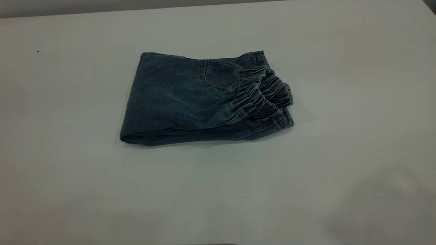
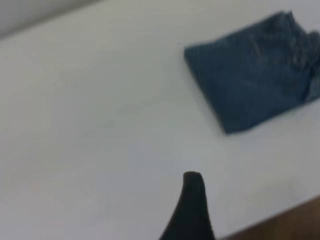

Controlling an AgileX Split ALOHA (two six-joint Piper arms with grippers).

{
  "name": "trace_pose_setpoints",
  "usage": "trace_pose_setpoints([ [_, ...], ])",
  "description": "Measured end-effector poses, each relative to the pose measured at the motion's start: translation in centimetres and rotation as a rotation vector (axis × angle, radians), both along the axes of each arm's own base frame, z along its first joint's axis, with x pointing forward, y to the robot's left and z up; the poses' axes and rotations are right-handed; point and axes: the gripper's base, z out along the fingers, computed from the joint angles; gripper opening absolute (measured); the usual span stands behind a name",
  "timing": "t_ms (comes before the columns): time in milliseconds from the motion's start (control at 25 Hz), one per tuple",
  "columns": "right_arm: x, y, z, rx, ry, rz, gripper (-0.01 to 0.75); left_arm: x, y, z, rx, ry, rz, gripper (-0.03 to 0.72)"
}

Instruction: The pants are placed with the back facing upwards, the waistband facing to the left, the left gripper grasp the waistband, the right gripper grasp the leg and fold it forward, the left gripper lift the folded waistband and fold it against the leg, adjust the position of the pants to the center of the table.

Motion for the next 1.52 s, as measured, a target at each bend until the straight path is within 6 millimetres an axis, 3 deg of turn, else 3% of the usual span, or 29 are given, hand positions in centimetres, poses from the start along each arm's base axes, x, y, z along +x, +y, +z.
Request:
trace_pose_setpoints([
  [400, -6.4, -4.8, -12.2, -0.131, 0.163, -0.012, 0.465, -2.3, 0.5, -10.0, -0.017, 0.211, 0.062, 0.582],
  [560, -8.4, -6.3, -15.1, -0.134, 0.161, -0.016, 0.465, -2.9, 0.7, -13.0, -0.006, 0.266, 0.068, 0.582],
  [680, -9.5, -7.0, -15.8, -0.094, 0.114, -0.033, 0.465, -3.0, 0.7, -14.2, 0.002, 0.291, 0.070, 0.582],
  [960, -10.9, -8.2, -15.3, -0.004, -0.021, -0.050, 0.465, -2.7, 0.7, -14.6, 0.001, 0.266, 0.070, 0.582],
  [1520, -11.6, -8.6, -15.1, 0.034, -0.059, -0.052, 0.465, -2.6, 0.7, -14.7, 0.002, 0.264, 0.069, 0.581],
])
